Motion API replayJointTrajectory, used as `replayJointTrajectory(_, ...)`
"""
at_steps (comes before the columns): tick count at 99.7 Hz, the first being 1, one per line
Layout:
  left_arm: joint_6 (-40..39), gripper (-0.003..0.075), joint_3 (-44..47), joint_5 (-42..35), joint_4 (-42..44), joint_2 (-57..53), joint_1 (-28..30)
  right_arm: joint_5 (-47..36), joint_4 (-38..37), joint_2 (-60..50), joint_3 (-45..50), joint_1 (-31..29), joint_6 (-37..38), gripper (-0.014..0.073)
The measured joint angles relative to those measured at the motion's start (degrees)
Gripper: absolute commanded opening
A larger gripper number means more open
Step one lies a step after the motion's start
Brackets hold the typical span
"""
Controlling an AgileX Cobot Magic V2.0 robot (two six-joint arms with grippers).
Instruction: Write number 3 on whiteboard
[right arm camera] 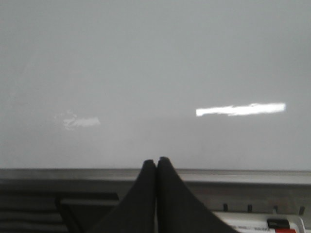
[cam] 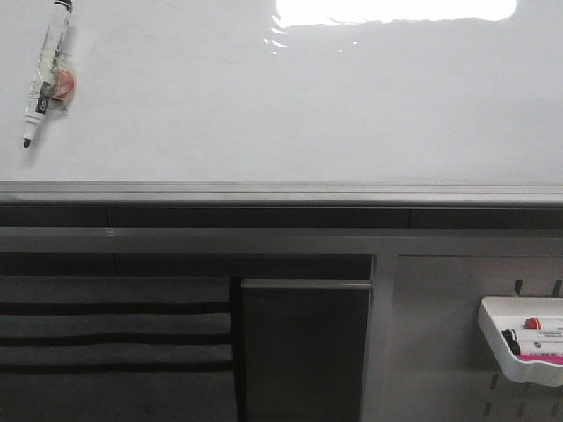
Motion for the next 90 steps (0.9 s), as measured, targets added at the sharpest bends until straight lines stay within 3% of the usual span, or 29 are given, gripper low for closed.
replayJointTrajectory(14, 0.0, -0.002, -3.75, 4.78, 0.58, 6.0, 0.0, 7.05, 0.0, 7.16, -5.38, 0.0, -1.38, -0.0069)
replayJointTrajectory(50, 0.0, -0.0014, -3.81, 5.94, 0.92, 13.07, 0.0, 7.53, 0.0, 14.34, -6.25, 0.0, -1.73, -0.0041)
replayJointTrajectory(60, 1.21, 0.0078, -3.81, 5.94, 1.07, 14.75, 0.0, 7.43, 0.0, 15.32, -6.25, 0.0, -1.73, 0.0096)
replayJointTrajectory(76, 5.22, 0.035, -3.81, 2.66, -1.43, 18.46, -0.61, 6.8, 0.0, 16.62, -6.25, 0.0, -1.82, 0.0332)
replayJointTrajectory(83, 7.08, 0.0421, -3.81, 0.3, -2.85, 20.66, -1.99, 6.42, 0.0, 17.1, -6.25, 0.0, -1.82, 0.0361)
replayJointTrajectory(90, 7.85, 0.0426, -3.81, -2.04, -3.62, 23.39, -3.75, 5.9, 0.0, 17.24, -6.25, 0.0, -1.82, 0.0355)
